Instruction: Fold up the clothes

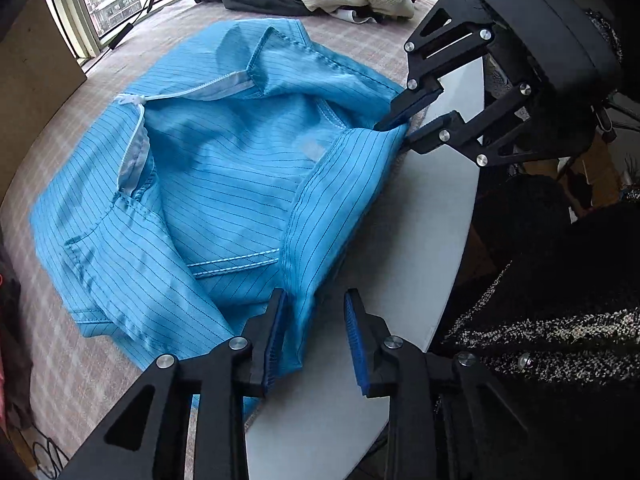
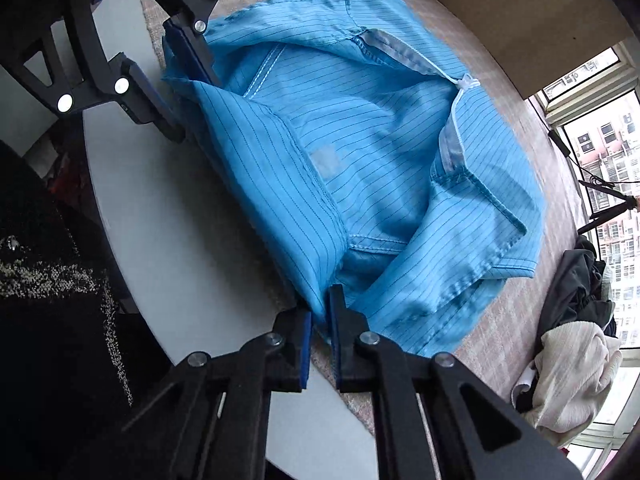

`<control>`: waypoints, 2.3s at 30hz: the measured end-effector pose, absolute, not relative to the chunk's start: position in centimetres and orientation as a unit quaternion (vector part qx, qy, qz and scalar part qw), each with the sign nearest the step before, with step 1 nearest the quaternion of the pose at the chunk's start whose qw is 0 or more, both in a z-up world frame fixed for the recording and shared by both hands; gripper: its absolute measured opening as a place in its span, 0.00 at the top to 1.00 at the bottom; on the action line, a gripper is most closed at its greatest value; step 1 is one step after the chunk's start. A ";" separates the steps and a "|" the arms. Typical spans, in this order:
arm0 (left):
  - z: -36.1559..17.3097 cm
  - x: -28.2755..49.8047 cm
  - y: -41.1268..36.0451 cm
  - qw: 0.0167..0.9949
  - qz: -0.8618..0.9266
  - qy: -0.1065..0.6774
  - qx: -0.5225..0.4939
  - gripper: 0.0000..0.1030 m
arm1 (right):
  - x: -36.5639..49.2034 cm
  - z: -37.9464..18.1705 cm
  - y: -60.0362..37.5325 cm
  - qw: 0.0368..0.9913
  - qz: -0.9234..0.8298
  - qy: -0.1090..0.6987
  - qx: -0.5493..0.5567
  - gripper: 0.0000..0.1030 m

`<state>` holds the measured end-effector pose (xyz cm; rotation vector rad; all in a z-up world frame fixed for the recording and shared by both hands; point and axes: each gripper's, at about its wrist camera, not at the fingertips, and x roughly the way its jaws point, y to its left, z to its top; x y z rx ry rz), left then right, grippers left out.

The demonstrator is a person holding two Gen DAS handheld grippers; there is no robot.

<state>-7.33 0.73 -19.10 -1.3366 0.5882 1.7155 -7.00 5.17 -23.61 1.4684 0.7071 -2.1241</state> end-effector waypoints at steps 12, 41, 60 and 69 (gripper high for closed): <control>-18.2 -19.5 -14.7 0.279 0.760 -0.174 -0.561 0.50 | -12.9 -17.1 18.3 0.180 -0.825 -0.159 0.511 0.43; -21.6 -27.5 -5.1 0.265 0.804 -0.039 -0.530 0.90 | -27.2 -24.5 13.4 0.160 -0.853 -0.093 0.488 0.81; -22.3 -27.3 -10.7 0.233 0.808 -0.093 -0.533 0.81 | -23.9 -23.3 17.3 0.140 -0.833 -0.152 0.513 0.79; -19.8 -24.1 -15.1 0.198 0.810 -0.130 -0.536 0.57 | -18.4 -22.1 22.2 0.094 -0.834 -0.208 0.502 0.48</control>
